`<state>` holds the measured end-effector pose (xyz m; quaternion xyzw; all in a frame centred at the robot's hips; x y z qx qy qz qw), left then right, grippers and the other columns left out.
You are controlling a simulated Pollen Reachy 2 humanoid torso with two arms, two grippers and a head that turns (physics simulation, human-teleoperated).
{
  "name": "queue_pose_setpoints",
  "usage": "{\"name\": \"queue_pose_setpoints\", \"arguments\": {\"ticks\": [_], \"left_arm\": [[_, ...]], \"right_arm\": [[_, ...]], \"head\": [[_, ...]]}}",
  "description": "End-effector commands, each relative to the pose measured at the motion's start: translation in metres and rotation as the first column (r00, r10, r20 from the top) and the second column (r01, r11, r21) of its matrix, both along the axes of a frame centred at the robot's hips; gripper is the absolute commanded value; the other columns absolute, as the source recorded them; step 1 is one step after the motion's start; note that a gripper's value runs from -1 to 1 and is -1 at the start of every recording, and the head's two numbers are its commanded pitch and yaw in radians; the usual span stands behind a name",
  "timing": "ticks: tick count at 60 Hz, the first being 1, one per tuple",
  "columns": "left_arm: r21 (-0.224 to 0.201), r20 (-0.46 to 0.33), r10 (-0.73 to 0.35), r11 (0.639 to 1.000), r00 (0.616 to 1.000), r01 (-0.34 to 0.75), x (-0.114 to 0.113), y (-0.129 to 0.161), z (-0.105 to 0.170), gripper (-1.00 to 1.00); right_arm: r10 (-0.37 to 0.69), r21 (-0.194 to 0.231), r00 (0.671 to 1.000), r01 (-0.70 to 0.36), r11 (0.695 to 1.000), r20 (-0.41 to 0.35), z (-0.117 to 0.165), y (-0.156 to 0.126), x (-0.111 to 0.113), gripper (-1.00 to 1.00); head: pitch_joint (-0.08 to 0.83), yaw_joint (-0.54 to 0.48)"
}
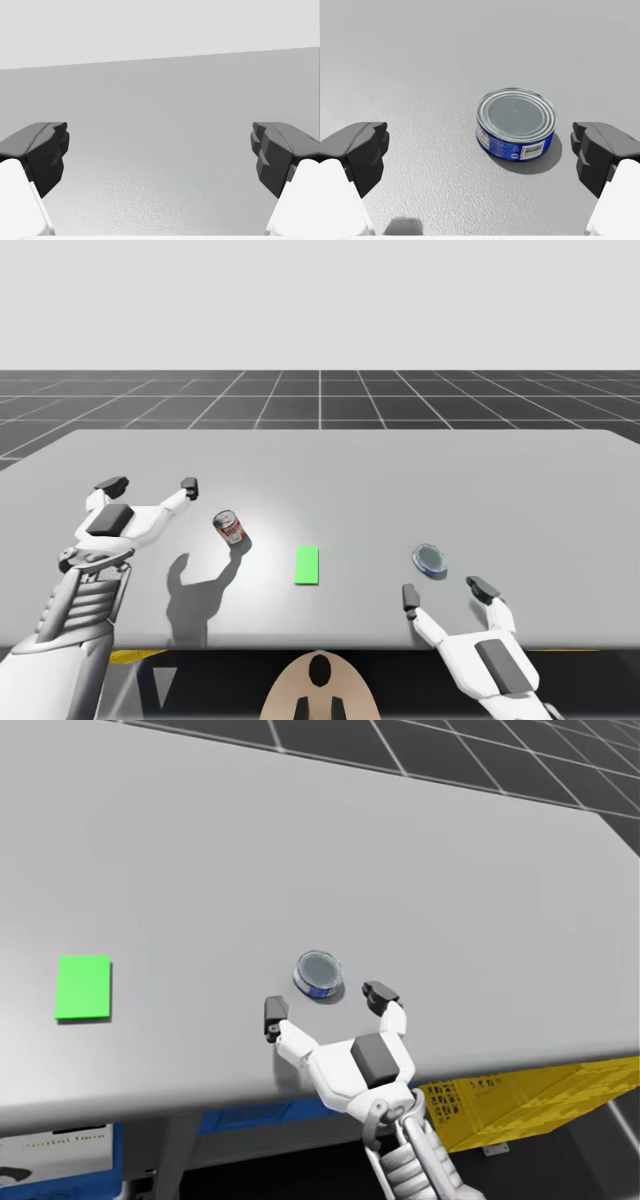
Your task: Look at the card. If it is red, pick the object on the left. If it is green, pick the object on the right.
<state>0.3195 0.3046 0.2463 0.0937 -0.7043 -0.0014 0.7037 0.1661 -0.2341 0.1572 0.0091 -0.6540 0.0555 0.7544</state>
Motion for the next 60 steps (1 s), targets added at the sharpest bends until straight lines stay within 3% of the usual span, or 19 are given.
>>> {"name": "queue_pose_setpoints", "arguments": {"ticks": [1, 16, 35, 57, 58, 59, 60], "left_arm": [[0.002, -0.002, -0.002, 1.000, 1.000, 0.002, 0.001, -0.001, -0.001, -1.00], [0.001, 0.002, -0.002, 1.000, 1.000, 0.002, 0.000, -0.002, -0.001, -1.00], [0.004, 0.002, -0.006, 1.000, 1.000, 0.006, -0.001, -0.003, 0.000, -1.00], [0.007, -0.002, -0.007, 1.000, 1.000, 0.007, -0.001, -0.004, 0.000, -1.00], [0.008, -0.002, -0.007, 1.000, 1.000, 0.007, -0.001, -0.004, -0.001, -1.00], [0.008, -0.002, -0.007, 1.000, 1.000, 0.007, -0.001, -0.004, -0.001, -1.00], [0.008, -0.003, -0.007, 1.000, 1.000, 0.007, -0.001, -0.004, -0.001, -1.00]], "right_arm": [[-0.015, 0.030, 0.999, 0.016, 0.999, -0.044, -0.012, -0.002, 0.013, -1.00], [-0.044, 0.099, 0.990, 0.058, 0.993, -0.134, -0.017, -0.007, 0.044, -1.00], [-0.081, 0.053, 0.985, 0.090, 0.995, -0.154, -0.018, -0.007, 0.077, -1.00], [-0.075, 0.033, 0.977, 0.084, 0.996, -0.198, -0.026, -0.007, 0.087, -0.95], [-0.092, 0.008, 0.980, 0.095, 0.995, -0.177, -0.027, -0.007, 0.086, -0.43], [-0.111, 0.008, 0.980, 0.114, 0.993, -0.166, -0.027, -0.006, 0.086, -0.06], [-0.108, 0.017, 0.980, 0.112, 0.994, -0.170, -0.027, -0.006, 0.086, 0.77]], "head": [[0.735, -0.40], [0.729, -0.40], [0.728, -0.40], [0.727, -0.40], [0.727, -0.40], [0.727, -0.40], [0.727, -0.40]]}}
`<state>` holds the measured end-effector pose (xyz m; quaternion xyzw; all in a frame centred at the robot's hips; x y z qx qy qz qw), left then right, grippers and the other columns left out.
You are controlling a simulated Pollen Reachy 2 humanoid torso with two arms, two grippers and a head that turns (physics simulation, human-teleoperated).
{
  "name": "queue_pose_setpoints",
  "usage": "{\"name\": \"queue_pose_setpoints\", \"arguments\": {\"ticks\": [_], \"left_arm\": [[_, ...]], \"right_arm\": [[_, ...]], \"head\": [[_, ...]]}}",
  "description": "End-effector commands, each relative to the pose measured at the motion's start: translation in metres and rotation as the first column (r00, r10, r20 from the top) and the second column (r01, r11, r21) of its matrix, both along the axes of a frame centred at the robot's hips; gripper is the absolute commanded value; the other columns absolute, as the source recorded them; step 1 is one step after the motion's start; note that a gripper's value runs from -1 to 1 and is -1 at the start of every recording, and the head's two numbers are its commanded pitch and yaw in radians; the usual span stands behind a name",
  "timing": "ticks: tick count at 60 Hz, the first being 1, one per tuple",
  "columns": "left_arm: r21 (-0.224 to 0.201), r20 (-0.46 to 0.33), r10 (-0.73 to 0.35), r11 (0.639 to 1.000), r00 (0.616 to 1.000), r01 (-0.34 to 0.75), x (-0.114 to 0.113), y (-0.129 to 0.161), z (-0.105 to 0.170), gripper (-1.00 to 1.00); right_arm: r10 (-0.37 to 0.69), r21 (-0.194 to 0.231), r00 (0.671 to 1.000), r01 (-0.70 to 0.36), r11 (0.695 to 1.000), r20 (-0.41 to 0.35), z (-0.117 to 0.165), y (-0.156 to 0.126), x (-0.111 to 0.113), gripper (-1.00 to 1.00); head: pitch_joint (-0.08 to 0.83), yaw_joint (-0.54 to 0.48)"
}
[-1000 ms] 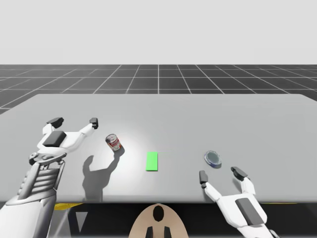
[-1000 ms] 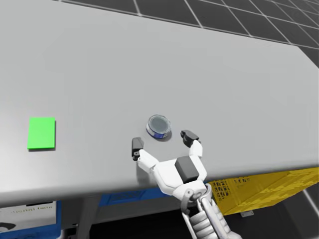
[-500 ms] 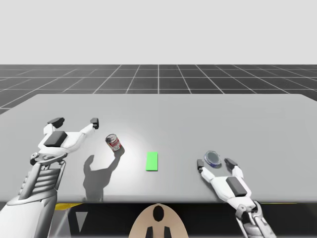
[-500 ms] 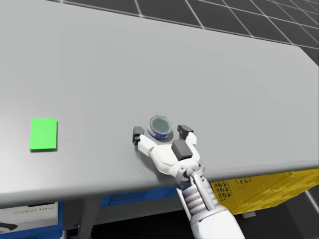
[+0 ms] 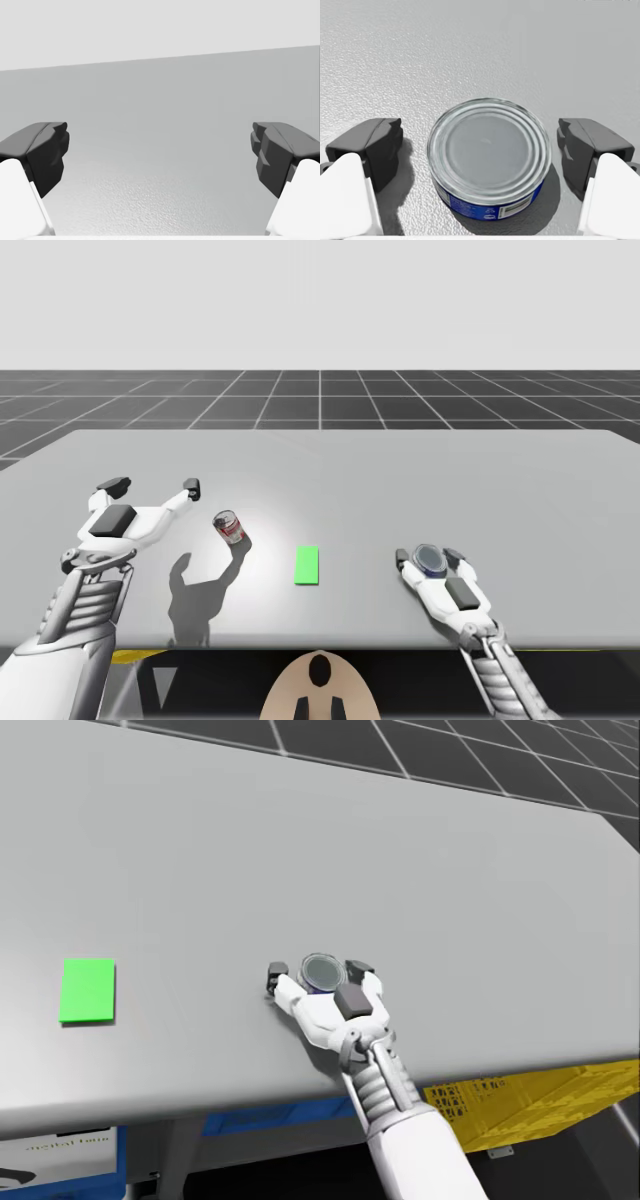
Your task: Look at the card. If it is red, pick the object on the left. If it is green, pick the object on the right.
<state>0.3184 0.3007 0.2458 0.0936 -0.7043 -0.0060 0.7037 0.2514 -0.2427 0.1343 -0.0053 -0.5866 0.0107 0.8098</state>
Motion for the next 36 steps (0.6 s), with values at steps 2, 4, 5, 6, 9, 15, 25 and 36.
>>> {"name": "queue_pose_setpoints", "arguments": {"ticks": [2, 4, 5, 6, 9, 15, 25, 36], "left_arm": [[0.001, -0.001, 0.000, 1.000, 1.000, 0.000, -0.0001, -0.0005, -0.0002, -1.00], [0.001, -0.001, 0.000, 1.000, 1.000, 0.000, -0.0002, -0.0006, -0.0001, -1.00], [0.001, -0.001, 0.000, 1.000, 1.000, 0.000, -0.0002, -0.0006, -0.0001, -1.00], [0.001, -0.001, 0.000, 1.000, 1.000, 0.000, -0.0002, -0.0006, -0.0001, -1.00], [0.000, -0.002, -0.001, 1.000, 1.000, 0.001, -0.0002, -0.0009, -0.0001, -1.00], [0.001, -0.003, -0.001, 1.000, 1.000, 0.001, -0.0001, -0.0015, -0.0004, -1.00], [0.003, -0.004, -0.001, 1.000, 1.000, 0.001, 0.0002, -0.0019, -0.0009, -1.00], [-0.004, -0.002, 0.005, 1.000, 1.000, -0.005, -0.0007, -0.0005, 0.0006, -1.00]], "right_arm": [[-0.015, -0.005, 1.000, 0.015, 1.000, 0.005, -0.0043, 0.0020, 0.0001, 1.00], [-0.014, -0.001, 1.000, 0.014, 1.000, 0.004, -0.0046, 0.0017, -0.0004, 1.00], [-0.015, 0.000, 1.000, 0.015, 1.000, 0.004, -0.0047, 0.0016, -0.0005, 1.00], [-0.015, 0.002, 1.000, 0.015, 1.000, 0.004, -0.0048, 0.0015, -0.0006, 1.00], [-0.013, 0.007, 1.000, 0.013, 1.000, 0.001, -0.0052, 0.0012, -0.0009, 1.00], [-0.008, 0.015, 1.000, 0.008, 1.000, -0.001, -0.0055, 0.0006, -0.0010, 1.00], [-0.003, 0.023, 1.000, 0.003, 1.000, -0.004, -0.0057, -0.0001, -0.0013, 1.00], [-0.001, 0.036, 1.000, 0.001, 0.999, -0.004, -0.0054, -0.0011, -0.0015, 1.00]], "head": [[0.727, -0.40], [0.726, -0.40], [0.725, -0.41], [0.725, -0.41], [0.719, -0.41], [0.685, -0.41], [0.549, -0.43], [0.425, -0.45]]}}
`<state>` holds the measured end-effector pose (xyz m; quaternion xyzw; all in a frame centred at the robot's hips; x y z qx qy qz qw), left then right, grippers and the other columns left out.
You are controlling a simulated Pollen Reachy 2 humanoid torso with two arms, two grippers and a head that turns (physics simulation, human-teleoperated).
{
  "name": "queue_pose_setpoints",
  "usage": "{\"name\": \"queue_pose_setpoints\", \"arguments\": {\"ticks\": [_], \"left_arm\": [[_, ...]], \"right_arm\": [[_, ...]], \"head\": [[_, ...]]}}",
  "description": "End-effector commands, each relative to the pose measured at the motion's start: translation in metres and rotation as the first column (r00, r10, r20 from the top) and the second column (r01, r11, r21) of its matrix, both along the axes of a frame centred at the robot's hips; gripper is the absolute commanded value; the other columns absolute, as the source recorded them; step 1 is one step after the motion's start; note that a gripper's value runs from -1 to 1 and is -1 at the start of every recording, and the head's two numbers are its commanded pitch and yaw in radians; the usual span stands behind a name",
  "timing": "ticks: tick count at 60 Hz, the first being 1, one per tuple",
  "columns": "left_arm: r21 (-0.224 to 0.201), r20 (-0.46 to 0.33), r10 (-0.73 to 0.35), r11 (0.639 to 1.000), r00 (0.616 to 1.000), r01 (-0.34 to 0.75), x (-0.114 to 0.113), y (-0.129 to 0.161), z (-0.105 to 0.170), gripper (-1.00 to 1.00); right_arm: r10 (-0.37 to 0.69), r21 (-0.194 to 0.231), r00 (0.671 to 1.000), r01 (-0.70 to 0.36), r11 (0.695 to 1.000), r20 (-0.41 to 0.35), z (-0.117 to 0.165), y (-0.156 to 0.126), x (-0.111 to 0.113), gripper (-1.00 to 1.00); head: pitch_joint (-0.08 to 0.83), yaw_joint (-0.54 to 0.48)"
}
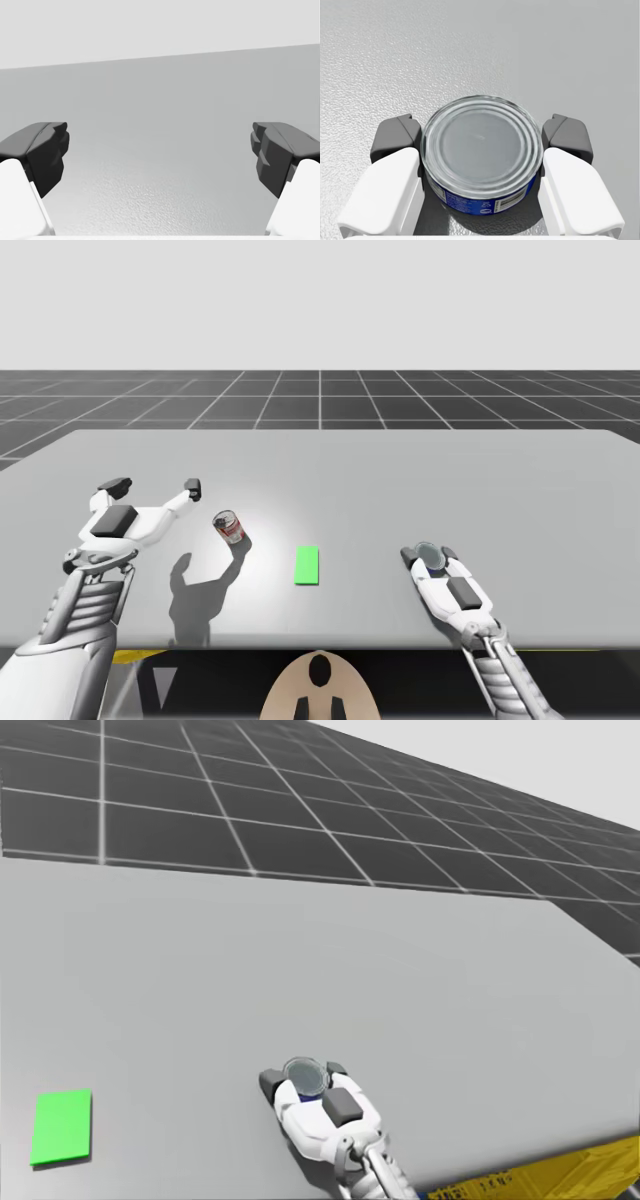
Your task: Look at the card. If it is red, pick the object on the left. If it is green, pick the object on the right.
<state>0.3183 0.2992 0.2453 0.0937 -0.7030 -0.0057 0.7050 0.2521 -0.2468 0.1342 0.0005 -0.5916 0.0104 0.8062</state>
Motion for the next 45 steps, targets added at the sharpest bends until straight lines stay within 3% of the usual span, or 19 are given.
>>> {"name": "queue_pose_setpoints", "arguments": {"ticks": [1, 6, 13, 16, 24, 29, 38, 45], "left_arm": [[-0.004, 0.002, 0.005, 1.000, 1.000, -0.005, -0.001, 0.001, 0.001, -1.00], [-0.008, 0.005, 0.008, 1.000, 1.000, -0.008, -0.001, 0.002, 0.003, -1.00], [-0.011, 0.007, 0.010, 1.000, 1.000, -0.010, -0.001, 0.004, 0.004, -1.00], [-0.013, 0.008, 0.011, 1.000, 1.000, -0.011, -0.001, 0.005, 0.004, -1.00], [-0.016, 0.006, 0.012, 1.000, 1.000, -0.012, -0.001, 0.006, 0.004, -1.00], [-0.015, 0.003, 0.013, 1.000, 1.000, -0.013, -0.001, 0.006, 0.004, -1.00], [-0.015, 0.003, 0.015, 1.000, 1.000, -0.015, 0.000, 0.006, 0.004, -1.00], [-0.016, 0.003, 0.015, 1.000, 1.000, -0.015, 0.000, 0.006, 0.004, -1.00]], "right_arm": [[-0.006, 0.026, 1.000, 0.007, 1.000, -0.016, -0.005, 0.003, -0.002, 1.00], [-0.006, 0.023, 1.000, 0.006, 1.000, -0.011, -0.004, 0.003, -0.002, 1.00], [0.004, 0.000, 0.999, -0.004, 1.000, 0.052, 0.016, 0.002, -0.001, 1.00], [0.009, -0.019, 0.995, -0.007, 1.000, 0.100, 0.033, 0.000, 0.001, 1.00], [0.010, -0.017, 0.978, -0.006, 1.000, 0.207, 0.083, -0.003, 0.006, 1.00], [0.023, -0.039, 0.954, -0.012, 0.999, 0.299, 0.117, -0.006, 0.007, 1.00], [0.016, -0.058, 0.918, 0.008, 0.998, 0.395, 0.161, -0.013, 0.006, 1.00], [0.018, -0.079, 0.872, 0.023, 0.997, 0.489, 0.198, -0.013, -0.001, 1.00]], "head": [[0.416, -0.46], [0.397, -0.46], [0.387, -0.47], [0.386, -0.47], [0.381, -0.48], [0.376, -0.49], [0.374, -0.50], [0.366, -0.51]]}}
